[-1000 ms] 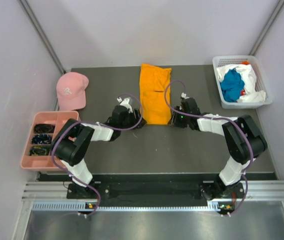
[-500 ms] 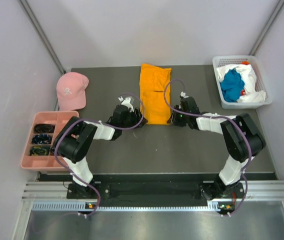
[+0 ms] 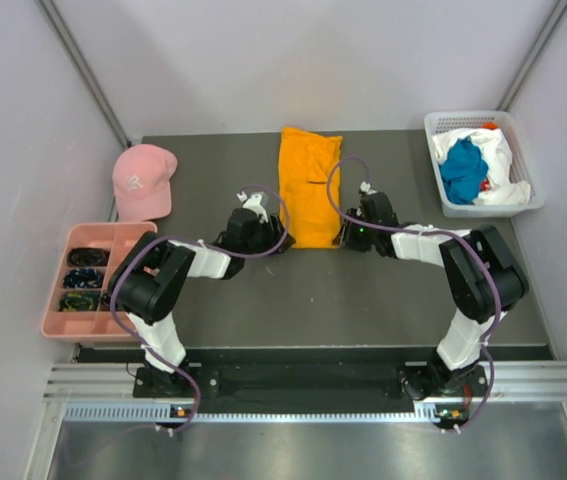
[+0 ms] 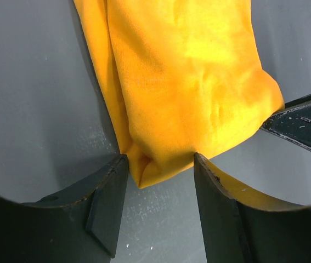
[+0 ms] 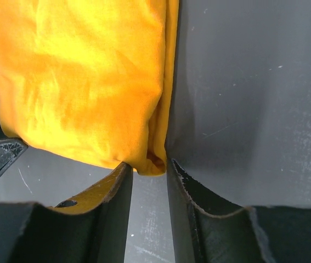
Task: Fold and stack the t-shirts
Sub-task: Grab one side of the 2/3 rectangular tshirt with both arms
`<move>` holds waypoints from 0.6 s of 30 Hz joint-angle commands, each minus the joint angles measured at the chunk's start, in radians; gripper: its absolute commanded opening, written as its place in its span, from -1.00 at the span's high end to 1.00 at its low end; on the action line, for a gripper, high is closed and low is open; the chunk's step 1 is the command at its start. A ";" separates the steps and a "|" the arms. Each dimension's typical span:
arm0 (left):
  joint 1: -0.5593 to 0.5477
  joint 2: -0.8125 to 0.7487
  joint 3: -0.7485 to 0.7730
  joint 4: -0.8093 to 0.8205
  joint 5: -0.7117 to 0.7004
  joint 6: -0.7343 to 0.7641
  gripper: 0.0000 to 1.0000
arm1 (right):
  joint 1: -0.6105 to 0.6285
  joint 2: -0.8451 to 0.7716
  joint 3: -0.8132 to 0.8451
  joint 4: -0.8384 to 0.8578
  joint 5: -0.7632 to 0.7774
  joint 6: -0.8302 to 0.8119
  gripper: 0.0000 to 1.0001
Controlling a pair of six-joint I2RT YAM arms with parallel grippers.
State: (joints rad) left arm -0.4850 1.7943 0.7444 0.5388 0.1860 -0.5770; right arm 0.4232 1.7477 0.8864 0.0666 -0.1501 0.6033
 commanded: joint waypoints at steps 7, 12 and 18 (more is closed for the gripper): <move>0.009 0.034 0.030 -0.028 -0.019 0.022 -0.13 | -0.011 0.015 0.028 -0.051 0.081 -0.033 0.32; 0.014 0.033 0.035 -0.034 -0.019 0.028 -0.11 | -0.015 0.018 0.031 -0.054 0.089 -0.040 0.32; 0.025 0.040 0.039 -0.040 -0.016 0.029 0.11 | -0.015 0.047 0.039 -0.027 0.047 -0.036 0.61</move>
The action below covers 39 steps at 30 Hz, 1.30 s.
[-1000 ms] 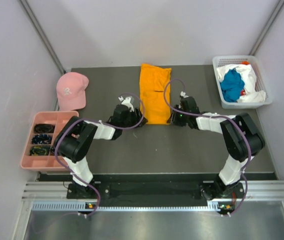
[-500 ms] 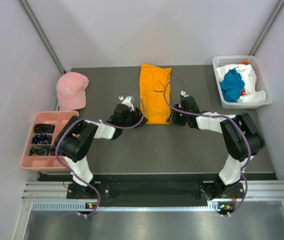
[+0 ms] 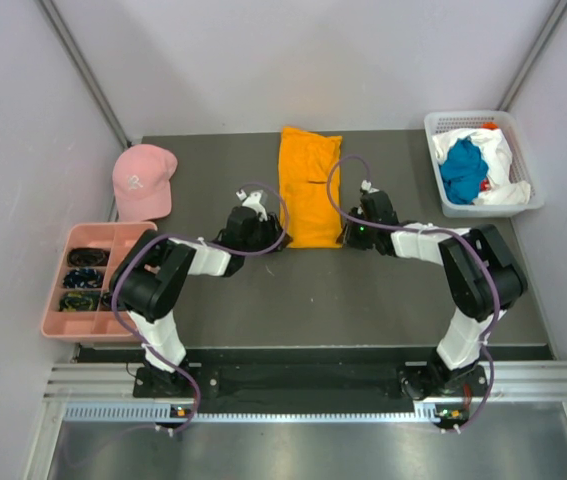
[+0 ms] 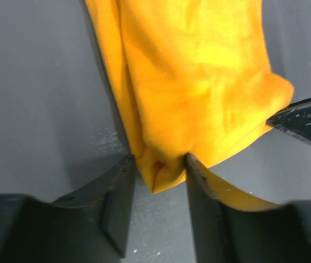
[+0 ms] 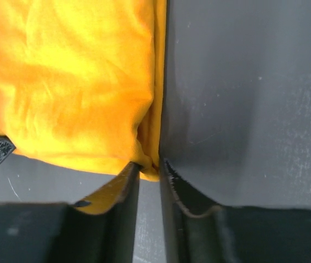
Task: Fold and stack the t-shirts
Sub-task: Grab one side of the 2/3 rectangular tshirt with both arms
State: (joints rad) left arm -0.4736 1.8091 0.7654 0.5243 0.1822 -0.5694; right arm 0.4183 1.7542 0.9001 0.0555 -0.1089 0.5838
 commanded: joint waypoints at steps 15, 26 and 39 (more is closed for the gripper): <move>0.018 0.096 0.018 0.072 0.065 -0.040 0.41 | -0.013 0.090 0.034 0.006 -0.032 -0.009 0.95; 0.018 0.038 -0.001 0.000 0.057 -0.043 1.00 | -0.013 0.013 -0.004 -0.025 -0.034 -0.006 1.00; -0.094 -0.158 -0.127 -0.156 0.045 -0.063 1.00 | 0.020 -0.216 -0.211 -0.170 -0.061 0.030 1.00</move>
State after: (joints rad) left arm -0.5247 1.7336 0.6815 0.4519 0.2504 -0.6334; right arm 0.4168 1.6077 0.7406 -0.0059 -0.1761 0.6044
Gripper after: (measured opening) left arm 0.023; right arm 0.010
